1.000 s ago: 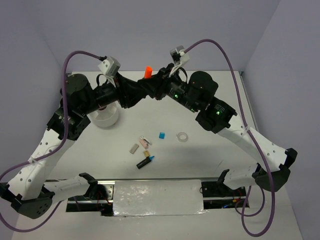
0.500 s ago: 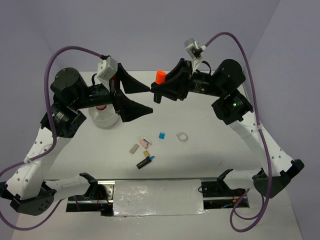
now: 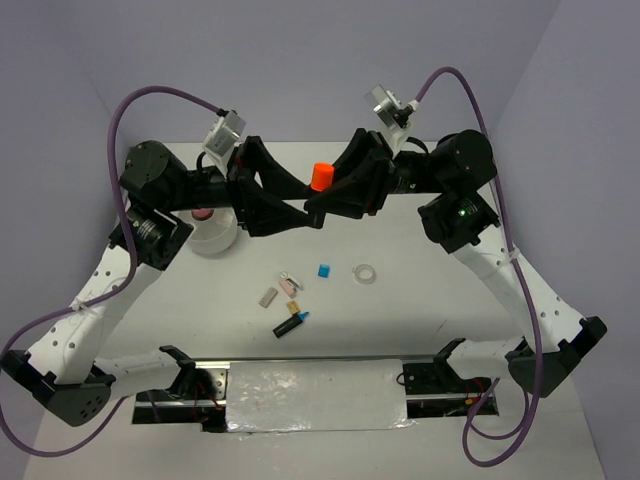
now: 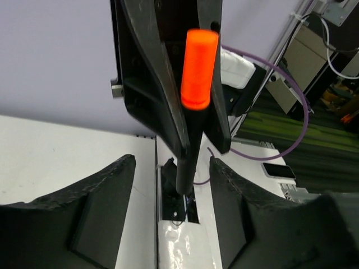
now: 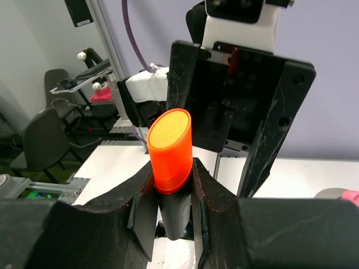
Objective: Sort the stationery into containers
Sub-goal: Close the pen cap on the pen.
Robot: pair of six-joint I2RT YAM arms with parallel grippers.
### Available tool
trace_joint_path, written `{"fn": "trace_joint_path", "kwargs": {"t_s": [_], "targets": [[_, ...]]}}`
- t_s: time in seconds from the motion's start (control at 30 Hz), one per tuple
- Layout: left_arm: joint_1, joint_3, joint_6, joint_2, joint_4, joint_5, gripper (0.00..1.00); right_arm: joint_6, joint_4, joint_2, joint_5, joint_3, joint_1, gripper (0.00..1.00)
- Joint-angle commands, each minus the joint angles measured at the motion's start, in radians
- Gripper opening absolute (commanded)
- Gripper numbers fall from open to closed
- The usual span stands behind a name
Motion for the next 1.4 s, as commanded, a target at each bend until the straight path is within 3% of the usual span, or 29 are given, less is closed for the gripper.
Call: {"fn": "trace_joint_path", "kwargs": {"t_s": [0.0,0.17,0.43,0.53,0.57,0.63,0.73,0.8,0.83,1.0,1.2,1.27,1.37], "targets": [[0.000,0.015,-0.062,0.012,0.141,0.015,0.67,-0.009,0.035,0.014,-0.002,0.039,0.020,0.00],[0.000,-0.017,-0.127,0.021,0.222,0.046,0.52,-0.045,0.006,0.030,0.037,0.049,0.034,0.00],[0.000,-0.066,-0.199,0.026,0.314,0.096,0.48,-0.084,-0.033,0.042,0.076,0.078,0.035,0.00],[0.000,-0.066,-0.197,0.027,0.316,0.099,0.22,-0.082,-0.031,0.045,0.077,0.078,0.034,0.00],[0.000,-0.060,-0.194,0.027,0.314,0.096,0.06,-0.082,-0.031,0.048,0.076,0.075,0.034,0.00],[0.000,-0.046,-0.178,0.027,0.282,0.082,0.00,-0.071,-0.024,0.050,0.070,0.069,0.035,0.03],[-0.002,-0.005,-0.089,0.012,0.161,0.003,0.00,-0.091,-0.079,0.044,0.096,0.069,0.034,0.37],[0.000,0.015,-0.009,-0.006,0.091,-0.040,0.00,-0.140,-0.154,0.025,0.131,0.065,0.034,0.94],[0.000,0.018,0.022,-0.015,0.084,-0.075,0.00,-0.160,-0.186,0.019,0.157,0.066,0.035,1.00],[0.000,0.000,0.071,-0.048,0.064,-0.158,0.00,-0.219,-0.321,-0.010,0.260,0.085,0.034,1.00],[0.000,-0.011,0.046,-0.029,0.112,-0.093,0.00,-0.210,-0.392,-0.036,0.384,0.120,0.013,1.00],[0.000,-0.029,0.034,-0.032,0.136,-0.082,0.00,-0.124,-0.342,-0.044,0.348,0.106,-0.012,1.00],[0.000,-0.058,0.034,-0.049,0.152,-0.079,0.00,0.043,-0.080,-0.064,0.228,0.054,-0.070,1.00]]}}
